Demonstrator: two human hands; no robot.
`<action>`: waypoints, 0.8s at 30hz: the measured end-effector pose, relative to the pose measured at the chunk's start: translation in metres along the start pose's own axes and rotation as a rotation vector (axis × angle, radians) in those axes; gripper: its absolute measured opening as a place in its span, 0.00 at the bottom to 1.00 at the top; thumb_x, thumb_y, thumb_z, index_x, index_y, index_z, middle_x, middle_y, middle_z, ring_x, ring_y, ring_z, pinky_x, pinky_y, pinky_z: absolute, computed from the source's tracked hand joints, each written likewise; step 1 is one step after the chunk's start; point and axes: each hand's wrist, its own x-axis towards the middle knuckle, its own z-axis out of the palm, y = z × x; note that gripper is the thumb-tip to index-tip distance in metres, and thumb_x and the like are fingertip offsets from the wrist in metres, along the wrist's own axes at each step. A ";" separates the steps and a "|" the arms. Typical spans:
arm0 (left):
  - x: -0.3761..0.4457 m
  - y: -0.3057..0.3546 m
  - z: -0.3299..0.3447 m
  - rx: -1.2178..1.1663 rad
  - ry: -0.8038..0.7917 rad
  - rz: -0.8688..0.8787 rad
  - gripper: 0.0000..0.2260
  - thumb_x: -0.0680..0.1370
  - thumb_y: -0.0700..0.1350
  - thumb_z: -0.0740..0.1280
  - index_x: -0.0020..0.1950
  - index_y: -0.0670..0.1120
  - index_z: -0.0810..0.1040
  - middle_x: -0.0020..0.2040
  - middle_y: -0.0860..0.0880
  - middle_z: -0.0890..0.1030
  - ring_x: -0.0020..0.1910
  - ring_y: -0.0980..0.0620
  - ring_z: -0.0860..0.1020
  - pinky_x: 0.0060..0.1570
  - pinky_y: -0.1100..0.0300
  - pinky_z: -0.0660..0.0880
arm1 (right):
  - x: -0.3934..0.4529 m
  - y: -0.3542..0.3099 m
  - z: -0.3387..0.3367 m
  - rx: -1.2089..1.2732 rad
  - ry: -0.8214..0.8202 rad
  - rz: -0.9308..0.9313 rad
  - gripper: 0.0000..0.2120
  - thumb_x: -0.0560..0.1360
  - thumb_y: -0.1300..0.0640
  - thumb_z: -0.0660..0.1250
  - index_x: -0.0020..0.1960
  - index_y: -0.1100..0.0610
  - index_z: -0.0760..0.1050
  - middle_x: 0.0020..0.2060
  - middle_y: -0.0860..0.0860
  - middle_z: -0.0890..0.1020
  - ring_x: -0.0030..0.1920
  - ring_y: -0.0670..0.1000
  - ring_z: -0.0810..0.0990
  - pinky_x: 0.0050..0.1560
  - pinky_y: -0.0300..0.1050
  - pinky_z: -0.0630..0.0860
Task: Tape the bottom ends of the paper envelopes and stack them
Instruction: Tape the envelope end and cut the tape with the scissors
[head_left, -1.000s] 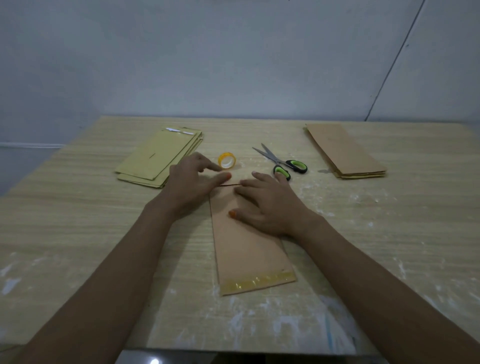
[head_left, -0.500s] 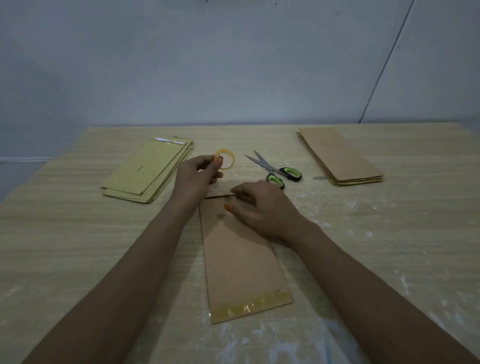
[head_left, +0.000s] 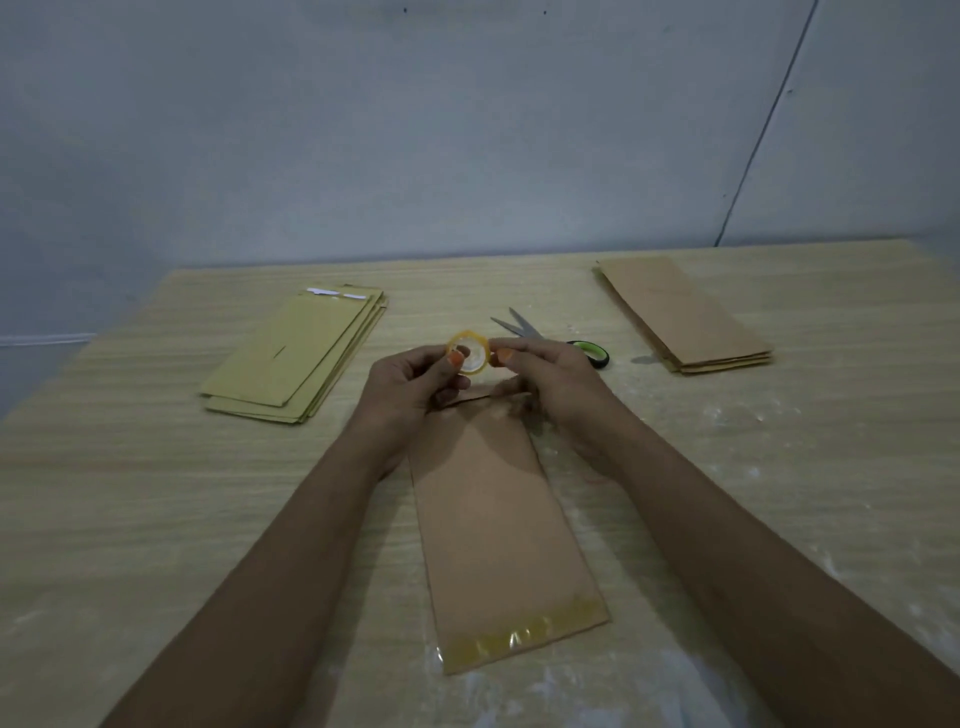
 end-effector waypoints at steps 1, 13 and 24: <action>0.000 0.000 0.000 -0.010 -0.006 0.000 0.05 0.76 0.43 0.69 0.48 0.44 0.84 0.34 0.48 0.82 0.34 0.55 0.75 0.40 0.67 0.75 | 0.000 -0.003 0.001 0.144 -0.052 0.078 0.09 0.81 0.61 0.62 0.54 0.58 0.81 0.46 0.53 0.83 0.35 0.47 0.83 0.30 0.40 0.72; -0.001 0.002 0.004 -0.031 -0.096 0.048 0.06 0.79 0.35 0.65 0.54 0.37 0.80 0.39 0.49 0.85 0.36 0.57 0.83 0.38 0.69 0.77 | 0.006 0.001 0.006 0.483 -0.155 0.204 0.07 0.80 0.61 0.62 0.50 0.61 0.77 0.36 0.55 0.82 0.32 0.46 0.82 0.33 0.36 0.78; -0.001 -0.002 0.002 -0.002 -0.119 0.087 0.11 0.79 0.34 0.66 0.60 0.36 0.80 0.47 0.45 0.86 0.43 0.53 0.84 0.45 0.63 0.79 | 0.005 0.003 0.008 0.498 -0.097 0.190 0.06 0.80 0.61 0.63 0.49 0.62 0.77 0.39 0.58 0.81 0.31 0.48 0.81 0.31 0.37 0.78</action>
